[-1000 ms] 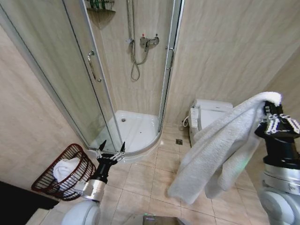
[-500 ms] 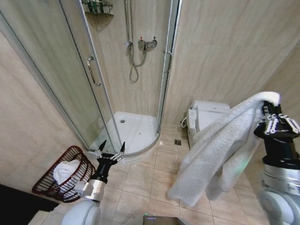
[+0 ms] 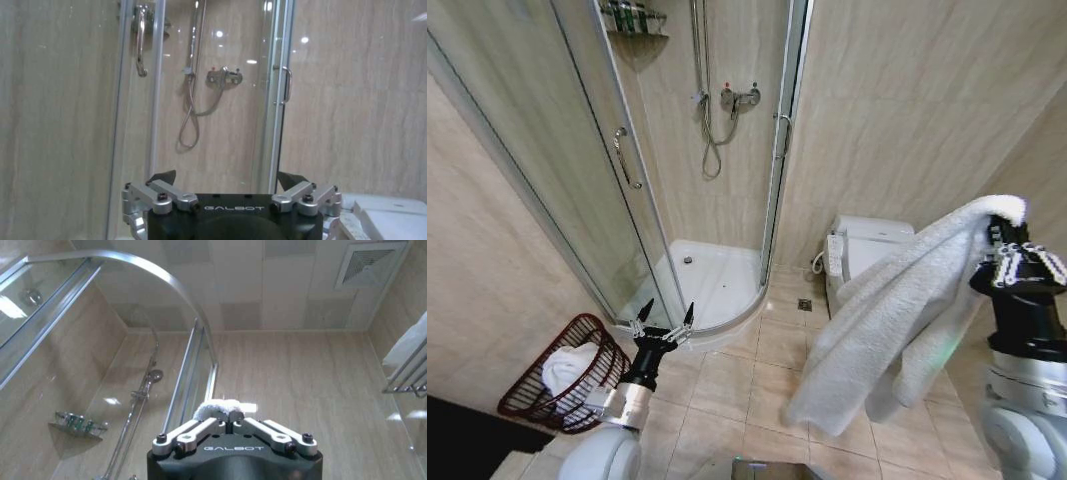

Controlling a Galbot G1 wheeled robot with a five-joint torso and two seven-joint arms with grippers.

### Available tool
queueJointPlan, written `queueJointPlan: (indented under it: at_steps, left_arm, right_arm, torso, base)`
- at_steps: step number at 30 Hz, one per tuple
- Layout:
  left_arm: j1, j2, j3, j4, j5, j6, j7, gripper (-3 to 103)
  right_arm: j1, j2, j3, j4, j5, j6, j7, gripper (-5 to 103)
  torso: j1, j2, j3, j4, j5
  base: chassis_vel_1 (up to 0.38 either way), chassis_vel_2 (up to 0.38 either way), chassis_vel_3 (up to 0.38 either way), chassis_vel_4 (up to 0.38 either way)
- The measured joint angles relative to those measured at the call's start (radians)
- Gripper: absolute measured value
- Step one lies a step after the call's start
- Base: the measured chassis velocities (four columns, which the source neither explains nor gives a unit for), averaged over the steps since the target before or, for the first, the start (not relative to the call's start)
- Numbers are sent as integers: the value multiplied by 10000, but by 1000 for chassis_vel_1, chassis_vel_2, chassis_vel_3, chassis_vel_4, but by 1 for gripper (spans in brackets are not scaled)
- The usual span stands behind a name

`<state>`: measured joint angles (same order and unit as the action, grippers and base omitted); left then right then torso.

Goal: Discard the used towel into the hamper.

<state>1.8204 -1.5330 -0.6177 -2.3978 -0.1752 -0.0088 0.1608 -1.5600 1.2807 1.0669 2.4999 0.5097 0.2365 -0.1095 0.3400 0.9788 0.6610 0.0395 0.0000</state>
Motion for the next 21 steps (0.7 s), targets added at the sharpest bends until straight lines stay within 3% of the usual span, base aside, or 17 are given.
queueJointPlan:
  at_steps: [21]
  left_arm:
    - [0,0,0,0,0,0,0,99]
  right_arm:
    - [-63,-21,46,0,40,3,-18,1]
  torso:
    - [451,1022,570,0,0]
  base:
    - [0,0,0,0]
